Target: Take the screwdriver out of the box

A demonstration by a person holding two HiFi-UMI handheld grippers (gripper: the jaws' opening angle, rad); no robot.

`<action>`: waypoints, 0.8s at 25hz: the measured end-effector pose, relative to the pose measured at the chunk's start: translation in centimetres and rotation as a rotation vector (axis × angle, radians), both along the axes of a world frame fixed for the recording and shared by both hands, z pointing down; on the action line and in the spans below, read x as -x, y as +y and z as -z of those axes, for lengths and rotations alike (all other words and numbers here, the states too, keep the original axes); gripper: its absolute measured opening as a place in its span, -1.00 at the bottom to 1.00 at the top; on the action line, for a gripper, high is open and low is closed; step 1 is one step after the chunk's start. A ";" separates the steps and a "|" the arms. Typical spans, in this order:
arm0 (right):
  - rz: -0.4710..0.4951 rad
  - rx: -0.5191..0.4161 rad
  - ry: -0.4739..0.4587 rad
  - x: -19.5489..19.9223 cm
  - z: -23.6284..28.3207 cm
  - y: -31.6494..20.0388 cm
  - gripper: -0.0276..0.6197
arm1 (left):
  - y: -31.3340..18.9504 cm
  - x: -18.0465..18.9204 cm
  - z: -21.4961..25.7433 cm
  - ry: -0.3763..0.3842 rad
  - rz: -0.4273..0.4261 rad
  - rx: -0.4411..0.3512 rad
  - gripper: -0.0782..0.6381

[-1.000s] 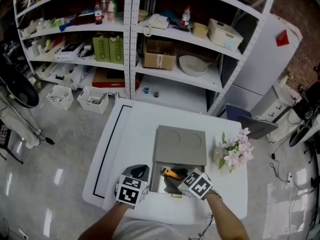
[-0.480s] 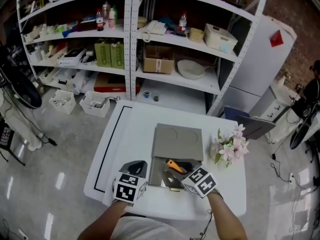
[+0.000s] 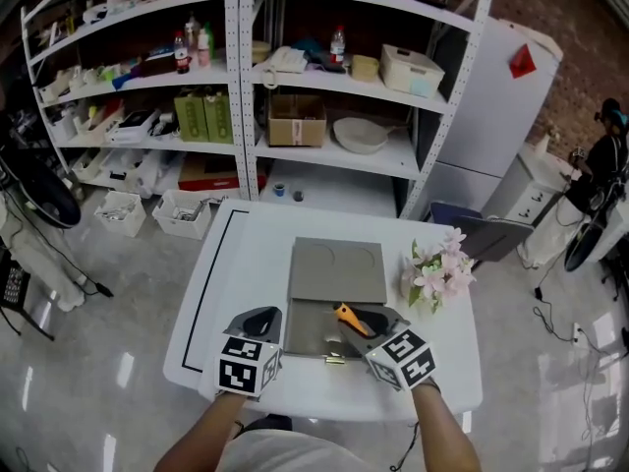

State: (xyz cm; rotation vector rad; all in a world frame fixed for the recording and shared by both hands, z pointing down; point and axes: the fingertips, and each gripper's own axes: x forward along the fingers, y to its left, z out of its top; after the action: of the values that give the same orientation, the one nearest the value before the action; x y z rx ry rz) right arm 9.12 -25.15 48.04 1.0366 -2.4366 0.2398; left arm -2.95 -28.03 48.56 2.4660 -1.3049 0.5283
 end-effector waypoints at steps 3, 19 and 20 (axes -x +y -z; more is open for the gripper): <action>-0.030 -0.018 -0.020 -1.0 0.7 0.9 -0.55 | 0.8 -0.6 0.6 0.005 -0.002 -0.016 -0.77; -0.230 -0.103 -0.176 -5.7 3.8 5.8 -0.56 | 5.5 -2.7 2.2 0.009 0.005 -0.065 -0.77; -0.239 -0.105 -0.184 -5.9 3.8 6.1 -0.56 | 5.7 -2.6 2.2 0.009 0.009 -0.067 -0.77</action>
State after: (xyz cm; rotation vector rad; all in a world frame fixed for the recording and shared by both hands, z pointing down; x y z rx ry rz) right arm 15.03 -19.10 44.28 1.4117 -2.5066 0.3010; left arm -0.35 -22.30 46.33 2.5119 -1.3512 0.4780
